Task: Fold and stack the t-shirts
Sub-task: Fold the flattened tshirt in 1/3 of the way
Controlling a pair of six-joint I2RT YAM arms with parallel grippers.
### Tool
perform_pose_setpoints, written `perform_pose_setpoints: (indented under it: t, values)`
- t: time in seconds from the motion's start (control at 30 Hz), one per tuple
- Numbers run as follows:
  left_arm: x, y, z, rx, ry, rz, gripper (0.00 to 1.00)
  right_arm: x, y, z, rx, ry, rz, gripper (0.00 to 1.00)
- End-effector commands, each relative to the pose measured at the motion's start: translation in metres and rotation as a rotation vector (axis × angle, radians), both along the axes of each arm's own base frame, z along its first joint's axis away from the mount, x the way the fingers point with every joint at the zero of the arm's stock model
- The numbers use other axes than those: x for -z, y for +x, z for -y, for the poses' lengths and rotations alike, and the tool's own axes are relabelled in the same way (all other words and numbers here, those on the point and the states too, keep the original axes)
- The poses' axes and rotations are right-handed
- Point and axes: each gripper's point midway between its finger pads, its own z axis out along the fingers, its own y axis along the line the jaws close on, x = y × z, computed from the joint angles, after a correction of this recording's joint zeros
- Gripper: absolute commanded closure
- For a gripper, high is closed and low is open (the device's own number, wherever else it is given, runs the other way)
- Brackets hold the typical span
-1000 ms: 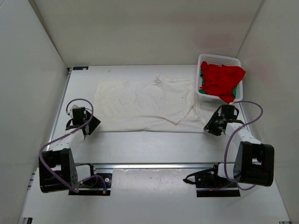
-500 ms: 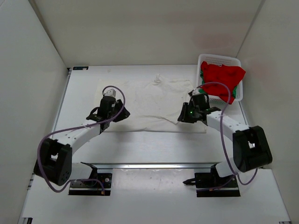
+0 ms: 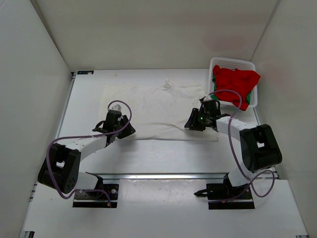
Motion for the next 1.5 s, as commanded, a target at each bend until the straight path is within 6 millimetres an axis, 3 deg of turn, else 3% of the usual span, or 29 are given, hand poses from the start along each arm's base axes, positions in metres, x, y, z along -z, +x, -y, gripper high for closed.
perform_pose_setpoints:
  t: [0.0,0.3,0.4,0.47,0.57,0.8,0.83,0.87,0.97,1.07,1.1,1.2,1.23,1.3,1.47]
  values:
    - [-0.013,0.005,0.003,-0.002,-0.043,0.049,0.51,0.0,0.006,-0.009,-0.005,0.042,-0.005,0.66]
    - [-0.015,0.005,0.008,0.012,-0.053,0.055,0.51,0.008,-0.004,-0.007,0.013,-0.003,-0.033,0.64]
    - [-0.016,0.003,0.007,0.009,-0.057,0.057,0.51,0.01,0.0,-0.011,0.0,0.011,-0.054,0.73]
    - [-0.014,0.002,0.003,0.0,-0.054,0.056,0.51,0.008,0.014,-0.009,0.01,0.003,-0.038,0.75]
    - [-0.012,-0.004,0.004,0.002,-0.063,0.044,0.51,-0.002,0.037,-0.012,0.015,0.038,-0.024,0.99]
    - [-0.012,-0.006,0.001,0.001,-0.06,0.051,0.52,-0.025,0.088,-0.022,-0.005,0.05,0.031,1.0]
    - [-0.011,-0.008,0.003,0.006,-0.067,0.046,0.51,-0.024,0.096,-0.023,-0.001,0.05,0.019,0.99]
    - [-0.008,-0.009,0.002,0.006,-0.06,0.037,0.52,-0.026,0.108,-0.023,0.006,0.034,0.041,0.88]
    - [-0.018,-0.001,0.007,0.014,-0.078,0.07,0.51,-0.03,0.115,-0.03,-0.037,0.011,0.039,0.59]
    - [-0.019,0.0,0.008,0.016,-0.074,0.081,0.51,-0.04,0.107,-0.026,-0.041,-0.054,0.085,0.54]
    - [-0.025,0.003,0.011,0.016,-0.084,0.093,0.51,-0.054,0.109,-0.027,-0.031,-0.075,0.136,0.54]
    - [-0.023,0.003,0.018,0.039,-0.079,0.087,0.51,-0.053,0.084,-0.019,-0.031,-0.125,0.172,0.58]
    - [-0.025,0.006,0.017,0.028,-0.069,0.096,0.51,-0.057,0.074,-0.023,-0.046,-0.109,0.196,0.8]
    - [-0.023,0.004,0.025,0.053,-0.06,0.094,0.52,-0.046,0.054,-0.024,-0.067,-0.097,0.172,0.99]
    - [-0.021,0.007,0.036,0.08,-0.04,0.091,0.51,-0.017,0.024,-0.027,-0.113,-0.093,0.105,1.0]
